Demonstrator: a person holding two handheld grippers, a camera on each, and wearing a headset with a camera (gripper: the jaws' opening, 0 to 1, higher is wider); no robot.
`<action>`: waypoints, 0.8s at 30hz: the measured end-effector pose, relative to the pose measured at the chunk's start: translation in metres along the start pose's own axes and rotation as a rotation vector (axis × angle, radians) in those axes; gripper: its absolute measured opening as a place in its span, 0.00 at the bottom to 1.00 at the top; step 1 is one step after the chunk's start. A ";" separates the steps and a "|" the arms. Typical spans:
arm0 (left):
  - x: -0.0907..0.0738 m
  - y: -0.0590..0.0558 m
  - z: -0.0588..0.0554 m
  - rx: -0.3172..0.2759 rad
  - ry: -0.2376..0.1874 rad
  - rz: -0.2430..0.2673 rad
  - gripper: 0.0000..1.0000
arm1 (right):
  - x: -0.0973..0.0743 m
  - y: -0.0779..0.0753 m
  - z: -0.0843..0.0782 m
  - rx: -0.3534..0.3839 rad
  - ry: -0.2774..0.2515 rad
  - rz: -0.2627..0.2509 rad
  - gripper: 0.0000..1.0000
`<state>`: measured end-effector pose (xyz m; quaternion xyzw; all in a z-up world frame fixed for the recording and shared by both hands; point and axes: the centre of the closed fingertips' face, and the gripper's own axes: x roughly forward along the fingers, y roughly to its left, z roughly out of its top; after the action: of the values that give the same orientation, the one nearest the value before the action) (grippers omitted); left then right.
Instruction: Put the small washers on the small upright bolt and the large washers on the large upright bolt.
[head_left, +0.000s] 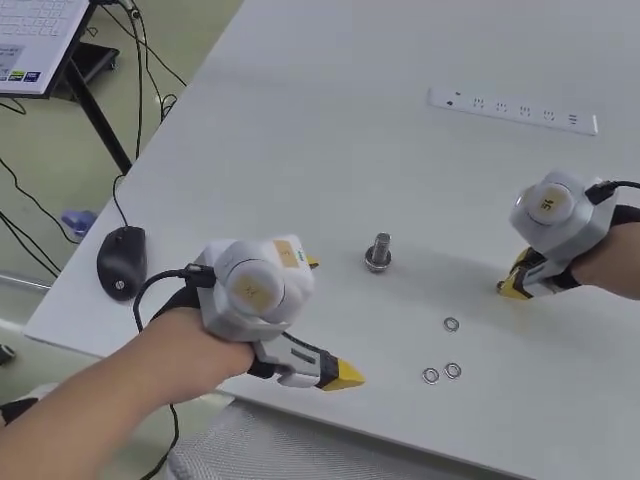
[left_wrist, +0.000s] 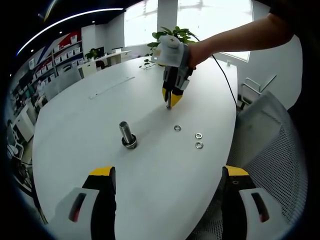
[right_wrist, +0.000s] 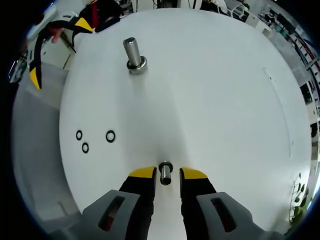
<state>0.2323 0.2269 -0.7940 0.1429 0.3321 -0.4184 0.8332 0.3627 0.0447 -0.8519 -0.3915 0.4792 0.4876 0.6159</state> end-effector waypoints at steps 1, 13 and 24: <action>0.000 0.000 0.000 -0.001 -0.001 0.000 0.88 | -0.001 0.000 0.000 -0.002 -0.001 -0.001 0.20; -0.005 -0.003 0.004 0.011 -0.006 0.005 0.87 | -0.021 0.003 0.007 -0.038 -0.010 -0.011 0.21; -0.008 -0.007 0.008 0.017 -0.012 0.008 0.87 | -0.024 0.014 0.022 -0.080 -0.035 -0.005 0.21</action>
<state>0.2269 0.2233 -0.7820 0.1487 0.3228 -0.4189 0.8356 0.3518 0.0638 -0.8236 -0.4083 0.4475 0.5117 0.6092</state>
